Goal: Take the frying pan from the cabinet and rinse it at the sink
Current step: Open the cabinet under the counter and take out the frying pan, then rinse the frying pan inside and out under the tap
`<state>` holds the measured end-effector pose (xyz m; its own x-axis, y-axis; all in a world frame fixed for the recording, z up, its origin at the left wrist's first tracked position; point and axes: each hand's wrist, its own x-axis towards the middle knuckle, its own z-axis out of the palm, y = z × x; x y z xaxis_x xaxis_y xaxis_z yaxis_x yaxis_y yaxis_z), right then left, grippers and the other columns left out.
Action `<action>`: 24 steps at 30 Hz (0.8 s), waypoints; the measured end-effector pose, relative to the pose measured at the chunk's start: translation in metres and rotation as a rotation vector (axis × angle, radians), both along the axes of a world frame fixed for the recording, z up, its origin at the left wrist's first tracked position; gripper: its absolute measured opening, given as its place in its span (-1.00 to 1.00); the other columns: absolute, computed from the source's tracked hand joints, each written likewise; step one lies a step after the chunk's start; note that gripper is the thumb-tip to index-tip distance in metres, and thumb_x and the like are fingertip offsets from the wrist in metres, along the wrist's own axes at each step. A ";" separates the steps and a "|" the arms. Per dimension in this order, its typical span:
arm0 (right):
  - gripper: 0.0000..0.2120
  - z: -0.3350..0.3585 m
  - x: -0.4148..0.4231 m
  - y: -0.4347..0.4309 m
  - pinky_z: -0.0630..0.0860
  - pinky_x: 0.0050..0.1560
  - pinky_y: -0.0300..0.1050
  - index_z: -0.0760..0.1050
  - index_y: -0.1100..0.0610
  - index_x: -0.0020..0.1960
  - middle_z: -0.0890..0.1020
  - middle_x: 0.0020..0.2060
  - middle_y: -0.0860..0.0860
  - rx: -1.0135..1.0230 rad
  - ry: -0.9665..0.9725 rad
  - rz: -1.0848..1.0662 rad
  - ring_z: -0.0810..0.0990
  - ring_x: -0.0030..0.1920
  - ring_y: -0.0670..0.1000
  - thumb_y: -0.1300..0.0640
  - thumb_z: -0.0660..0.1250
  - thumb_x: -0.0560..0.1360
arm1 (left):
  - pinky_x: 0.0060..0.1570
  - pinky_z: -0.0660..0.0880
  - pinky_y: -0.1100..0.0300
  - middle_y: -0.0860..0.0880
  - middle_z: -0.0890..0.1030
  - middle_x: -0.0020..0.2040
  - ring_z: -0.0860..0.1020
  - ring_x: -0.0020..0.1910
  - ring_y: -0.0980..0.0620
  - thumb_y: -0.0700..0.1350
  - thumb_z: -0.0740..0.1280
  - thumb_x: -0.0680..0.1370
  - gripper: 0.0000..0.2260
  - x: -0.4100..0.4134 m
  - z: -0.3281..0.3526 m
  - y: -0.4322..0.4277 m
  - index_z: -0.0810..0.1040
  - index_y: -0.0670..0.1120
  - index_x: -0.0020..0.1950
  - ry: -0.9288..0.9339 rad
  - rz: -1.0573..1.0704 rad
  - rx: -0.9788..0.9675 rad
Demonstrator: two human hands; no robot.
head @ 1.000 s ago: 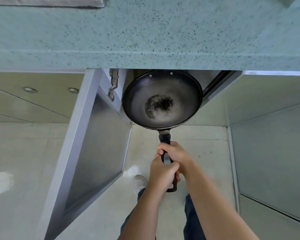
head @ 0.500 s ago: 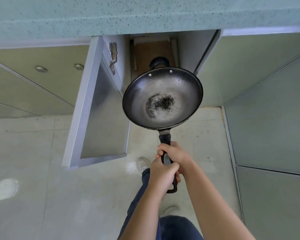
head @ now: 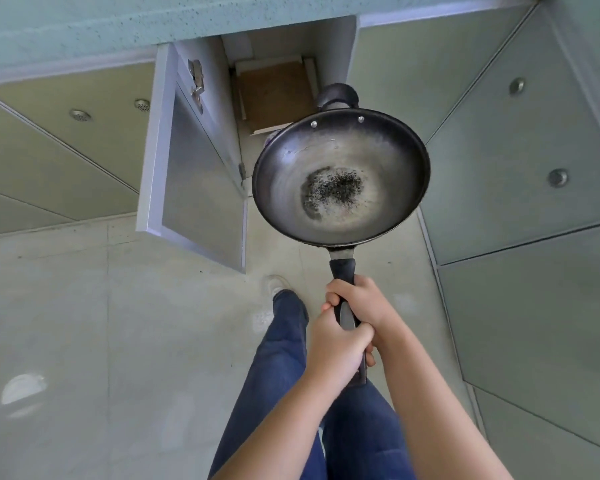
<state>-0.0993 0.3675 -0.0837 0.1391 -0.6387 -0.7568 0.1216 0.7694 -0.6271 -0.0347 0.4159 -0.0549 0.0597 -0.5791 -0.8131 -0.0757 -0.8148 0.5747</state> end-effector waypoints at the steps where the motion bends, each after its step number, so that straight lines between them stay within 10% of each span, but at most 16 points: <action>1: -0.65 0.006 -0.006 0.006 0.45 -0.47 -0.26 0.31 0.20 -0.49 0.43 -0.60 0.03 -0.005 0.004 -0.007 0.53 -0.54 -0.03 0.41 0.17 0.44 | -0.55 0.39 0.27 0.02 0.44 -0.65 0.41 -0.68 0.06 -0.31 0.20 0.37 -0.89 -0.005 0.007 0.006 0.44 -0.17 -0.15 0.004 -0.012 -0.012; 24: -0.59 0.172 -0.133 0.048 0.45 -0.38 -0.20 0.33 0.15 -0.54 0.49 -0.63 0.01 -0.310 -0.043 -0.367 0.52 -0.49 -0.01 0.37 0.18 0.46 | -0.48 0.44 0.25 0.03 0.47 -0.59 0.44 -0.66 0.07 -0.30 0.24 0.41 -0.83 -0.116 0.171 0.028 0.35 -0.04 -0.19 0.038 -0.403 -0.360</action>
<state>-0.2322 0.4157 0.0879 -0.1109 -0.8463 -0.5211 0.3808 0.4481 -0.8088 -0.1511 0.4443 0.1160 -0.2503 -0.7925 -0.5561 -0.3147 -0.4766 0.8209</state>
